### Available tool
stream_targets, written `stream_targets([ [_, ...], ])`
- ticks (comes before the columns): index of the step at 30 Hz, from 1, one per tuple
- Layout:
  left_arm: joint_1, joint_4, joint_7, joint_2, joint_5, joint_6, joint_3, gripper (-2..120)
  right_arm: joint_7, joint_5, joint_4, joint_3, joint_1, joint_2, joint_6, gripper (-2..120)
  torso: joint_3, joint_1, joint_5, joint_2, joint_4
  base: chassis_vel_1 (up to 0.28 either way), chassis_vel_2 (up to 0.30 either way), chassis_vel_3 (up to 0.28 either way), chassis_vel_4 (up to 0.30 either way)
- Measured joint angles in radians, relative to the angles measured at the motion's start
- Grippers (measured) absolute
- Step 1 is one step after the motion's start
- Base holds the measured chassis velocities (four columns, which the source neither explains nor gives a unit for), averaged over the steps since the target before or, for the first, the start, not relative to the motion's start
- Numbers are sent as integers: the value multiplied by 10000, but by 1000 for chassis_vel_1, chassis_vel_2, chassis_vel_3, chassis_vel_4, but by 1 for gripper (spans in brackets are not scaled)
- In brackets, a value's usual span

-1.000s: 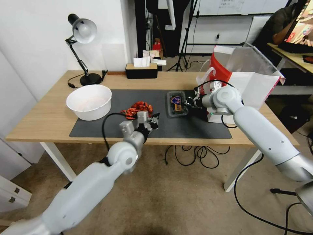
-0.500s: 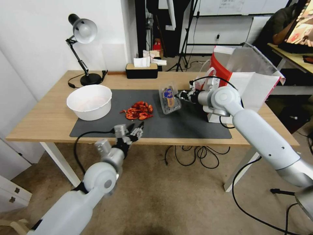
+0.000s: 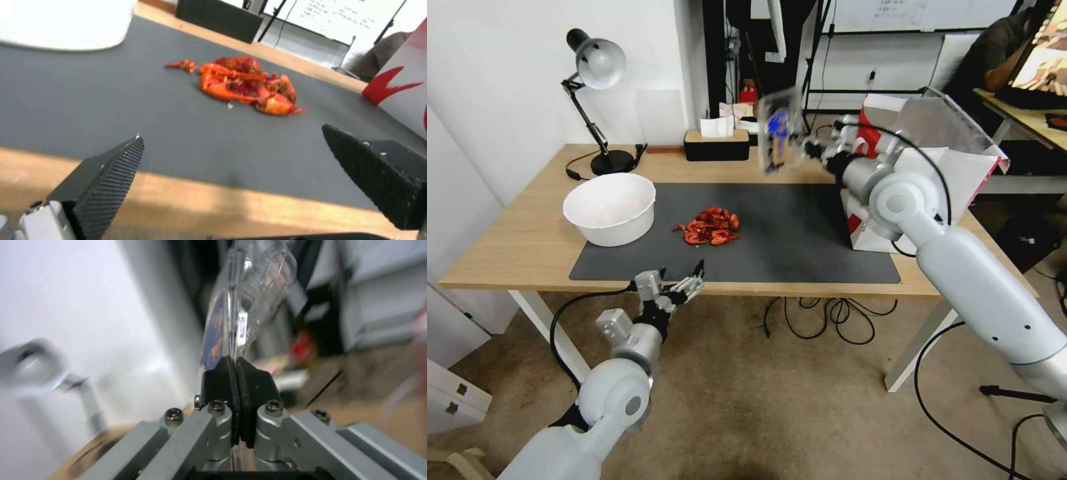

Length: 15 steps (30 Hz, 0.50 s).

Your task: Close the disposable takeout box, then place it into the delivery bag.

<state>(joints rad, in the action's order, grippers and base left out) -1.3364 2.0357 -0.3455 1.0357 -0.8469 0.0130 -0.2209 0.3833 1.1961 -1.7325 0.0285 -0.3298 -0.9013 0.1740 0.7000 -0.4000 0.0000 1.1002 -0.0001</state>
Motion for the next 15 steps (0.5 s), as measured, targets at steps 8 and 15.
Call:
stream_targets([
  [8, -415, 63, 64, 116, 88, -41, -79, 100, 655, -1025, 69, -327, 211, 581, -329, 0, 0, 1, 3, 0, 3, 0, 0, 0, 0],
  [15, -203, -42, 64, 43, 35, -57, -6, 100, 936, -1756, 62, -949, -67, 1186, -330, 0, 0, 0, 0, -1, -1, 0, 0, 0, 0],
])
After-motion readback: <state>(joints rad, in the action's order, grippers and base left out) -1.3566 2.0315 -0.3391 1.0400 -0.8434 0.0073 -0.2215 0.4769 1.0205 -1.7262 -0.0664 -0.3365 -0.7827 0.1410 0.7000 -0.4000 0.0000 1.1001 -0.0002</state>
